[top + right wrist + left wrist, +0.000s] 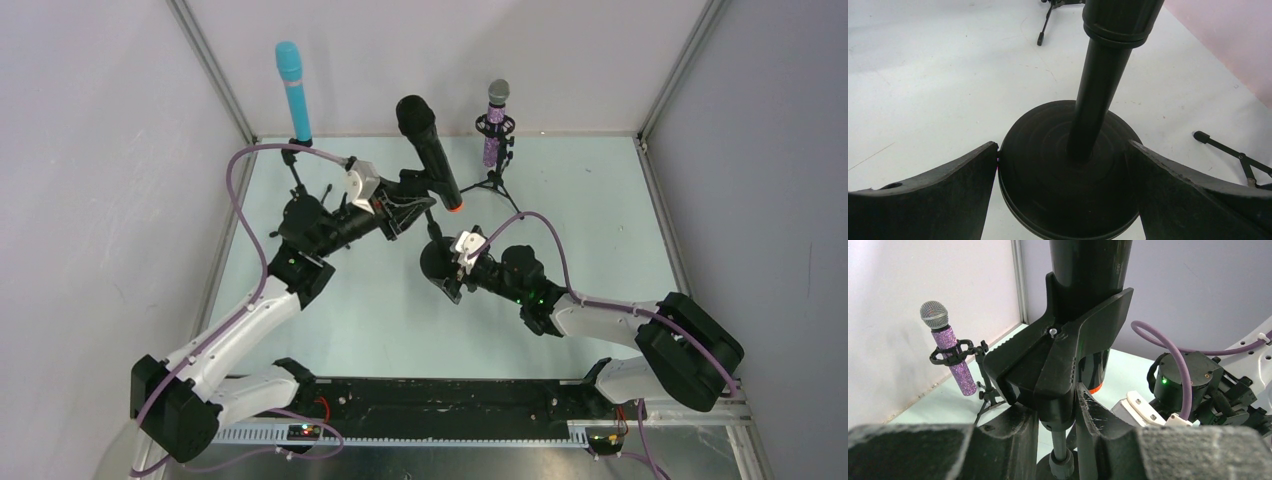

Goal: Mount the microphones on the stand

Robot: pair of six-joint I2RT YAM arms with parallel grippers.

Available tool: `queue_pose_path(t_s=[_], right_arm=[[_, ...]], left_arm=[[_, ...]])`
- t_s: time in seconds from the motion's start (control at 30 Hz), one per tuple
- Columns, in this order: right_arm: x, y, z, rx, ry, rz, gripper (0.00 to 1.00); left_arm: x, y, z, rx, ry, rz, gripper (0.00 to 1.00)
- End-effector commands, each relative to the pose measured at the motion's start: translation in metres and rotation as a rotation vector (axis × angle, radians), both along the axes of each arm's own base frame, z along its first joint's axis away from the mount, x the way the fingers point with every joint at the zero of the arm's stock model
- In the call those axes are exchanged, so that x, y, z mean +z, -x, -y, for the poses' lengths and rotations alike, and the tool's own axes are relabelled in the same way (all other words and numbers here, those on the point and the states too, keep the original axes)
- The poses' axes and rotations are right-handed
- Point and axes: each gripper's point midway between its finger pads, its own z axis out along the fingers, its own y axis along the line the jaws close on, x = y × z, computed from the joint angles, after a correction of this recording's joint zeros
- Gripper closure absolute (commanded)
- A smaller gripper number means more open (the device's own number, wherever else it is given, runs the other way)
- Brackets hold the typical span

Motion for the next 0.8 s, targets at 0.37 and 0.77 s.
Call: queue_pose_path(t_s=[0.37, 0.77], right_arm=[[-0.012, 0.007, 0.019, -0.032, -0.008, -0.140, 0.01], [0.027, 0.001, 0.036, -0.048, -0.124, -0.137, 0.00]], left_arm=[[0.106, 0.039, -0.024, -0.007, 0.174, 0.408, 1.00], [0.077, 0.032, -0.017, -0.020, 0.127, 0.374, 1.00]])
